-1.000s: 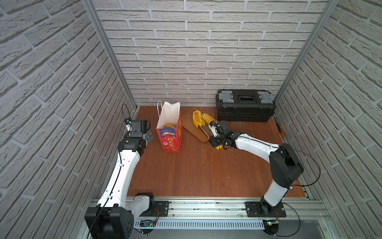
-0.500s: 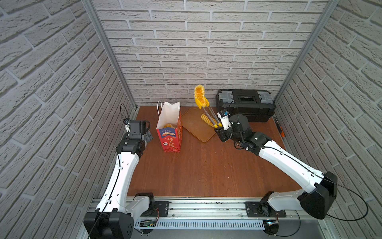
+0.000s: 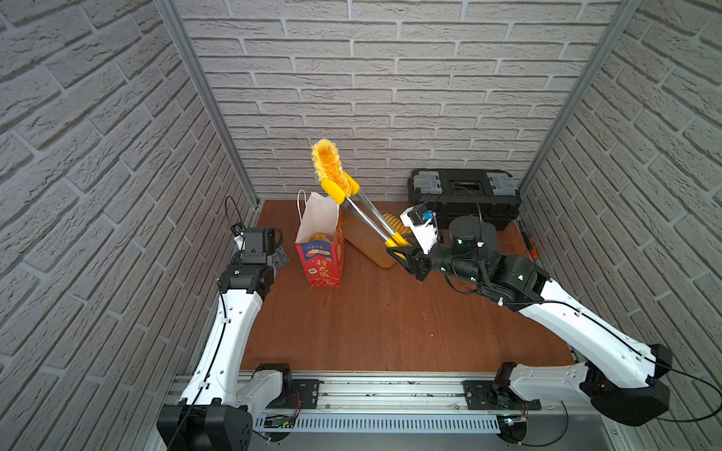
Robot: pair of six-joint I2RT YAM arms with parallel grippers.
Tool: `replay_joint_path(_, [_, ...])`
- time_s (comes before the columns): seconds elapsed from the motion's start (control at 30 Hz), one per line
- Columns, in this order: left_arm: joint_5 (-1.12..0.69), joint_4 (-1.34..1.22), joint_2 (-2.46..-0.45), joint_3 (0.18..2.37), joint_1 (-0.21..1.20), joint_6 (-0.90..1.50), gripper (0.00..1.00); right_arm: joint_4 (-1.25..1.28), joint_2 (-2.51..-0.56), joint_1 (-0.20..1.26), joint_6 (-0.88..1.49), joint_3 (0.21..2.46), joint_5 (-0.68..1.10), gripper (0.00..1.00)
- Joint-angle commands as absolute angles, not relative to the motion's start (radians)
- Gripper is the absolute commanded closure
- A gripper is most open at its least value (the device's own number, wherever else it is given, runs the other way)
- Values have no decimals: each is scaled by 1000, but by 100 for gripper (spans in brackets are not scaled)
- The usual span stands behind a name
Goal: Pack bread into a paper bag
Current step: Place the fake bread in the paper bag.
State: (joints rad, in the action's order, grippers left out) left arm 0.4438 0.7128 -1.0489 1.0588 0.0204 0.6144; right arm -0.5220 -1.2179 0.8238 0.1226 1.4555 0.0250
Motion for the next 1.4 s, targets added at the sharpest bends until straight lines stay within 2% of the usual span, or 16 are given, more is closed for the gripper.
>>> replay_joint_path(0.0, [447, 715, -1027, 1062, 14, 622, 5, -470, -1164, 825, 276, 1477, 108, 98])
replay_joint_path(0.27, [436, 713, -1021, 1069, 14, 623, 5, -365, -1252, 827, 557, 1458, 429, 97])
replay_joint_path(0.43, [436, 718, -1010, 1065, 16, 622, 4, -431, -1274, 825, 642, 1470, 388, 98])
replay_joint_path(0.57, [432, 711, -1009, 1060, 14, 624, 4, -318, -1245, 822, 760, 1350, 359, 97])
replay_joint_path(0.7, [431, 712, -1019, 1069, 15, 620, 4, -303, -1258, 822, 829, 1328, 383, 97])
replay_joint_path(1.1, [426, 701, -1022, 1046, 14, 627, 4, -348, -1316, 823, 839, 1357, 440, 96])
replay_joint_path(1.17, [426, 699, -1020, 1047, 15, 625, 4, -343, -1317, 822, 832, 1351, 436, 85])
replay_joint_path(1.27, [425, 697, -1021, 1045, 14, 626, 4, -345, -1309, 824, 821, 1341, 413, 62])
replay_joint_path(1.37, [426, 696, -1027, 1045, 14, 626, 4, -353, -1305, 822, 806, 1341, 400, 50])
